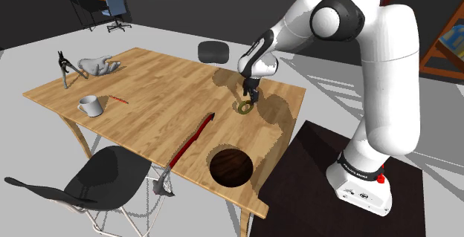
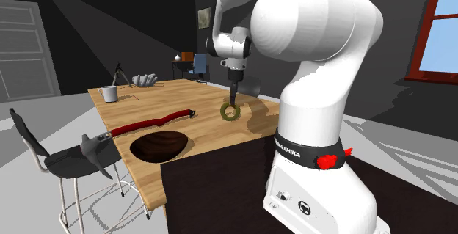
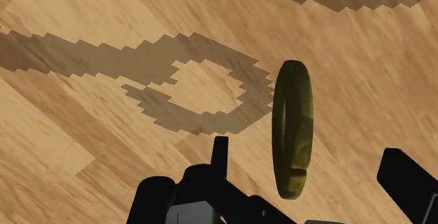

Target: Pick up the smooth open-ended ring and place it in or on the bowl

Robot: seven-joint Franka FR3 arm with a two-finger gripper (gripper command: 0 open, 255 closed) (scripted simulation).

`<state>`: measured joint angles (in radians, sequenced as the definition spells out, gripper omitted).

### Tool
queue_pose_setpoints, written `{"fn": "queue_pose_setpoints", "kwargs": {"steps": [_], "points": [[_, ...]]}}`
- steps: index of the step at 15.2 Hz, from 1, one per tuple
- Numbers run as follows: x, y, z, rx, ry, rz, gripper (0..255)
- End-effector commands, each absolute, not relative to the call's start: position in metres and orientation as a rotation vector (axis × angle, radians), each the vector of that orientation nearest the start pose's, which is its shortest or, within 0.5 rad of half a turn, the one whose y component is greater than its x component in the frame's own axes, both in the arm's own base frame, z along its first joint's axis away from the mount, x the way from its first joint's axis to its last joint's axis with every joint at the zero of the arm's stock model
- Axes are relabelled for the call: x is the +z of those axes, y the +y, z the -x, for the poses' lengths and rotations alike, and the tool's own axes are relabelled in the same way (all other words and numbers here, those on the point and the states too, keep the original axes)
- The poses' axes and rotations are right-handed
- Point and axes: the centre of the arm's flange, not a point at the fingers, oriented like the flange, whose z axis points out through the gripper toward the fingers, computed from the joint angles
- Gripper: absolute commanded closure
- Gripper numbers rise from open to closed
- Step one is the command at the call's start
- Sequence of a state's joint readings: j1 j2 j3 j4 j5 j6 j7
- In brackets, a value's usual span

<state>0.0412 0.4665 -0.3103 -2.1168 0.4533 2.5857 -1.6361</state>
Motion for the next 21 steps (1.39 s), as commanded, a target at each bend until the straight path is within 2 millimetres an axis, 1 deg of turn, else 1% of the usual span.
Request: {"fn": "queue_pose_setpoints", "kwargs": {"steps": [1,3,4,12,13,21], "points": [[0.191,-0.161,-0.557,-0.179,-1.520,2.715,0],[0.180,-0.160,-0.558,-0.179,-1.520,2.715,0],[0.172,-0.159,-0.559,-0.179,-1.520,2.715,0],[0.172,-0.159,-0.559,-0.179,-1.520,2.715,0],[0.172,-0.159,-0.559,-0.179,-1.520,2.715,255],[0.172,-0.159,-0.559,-0.179,-1.520,2.715,255]]}}
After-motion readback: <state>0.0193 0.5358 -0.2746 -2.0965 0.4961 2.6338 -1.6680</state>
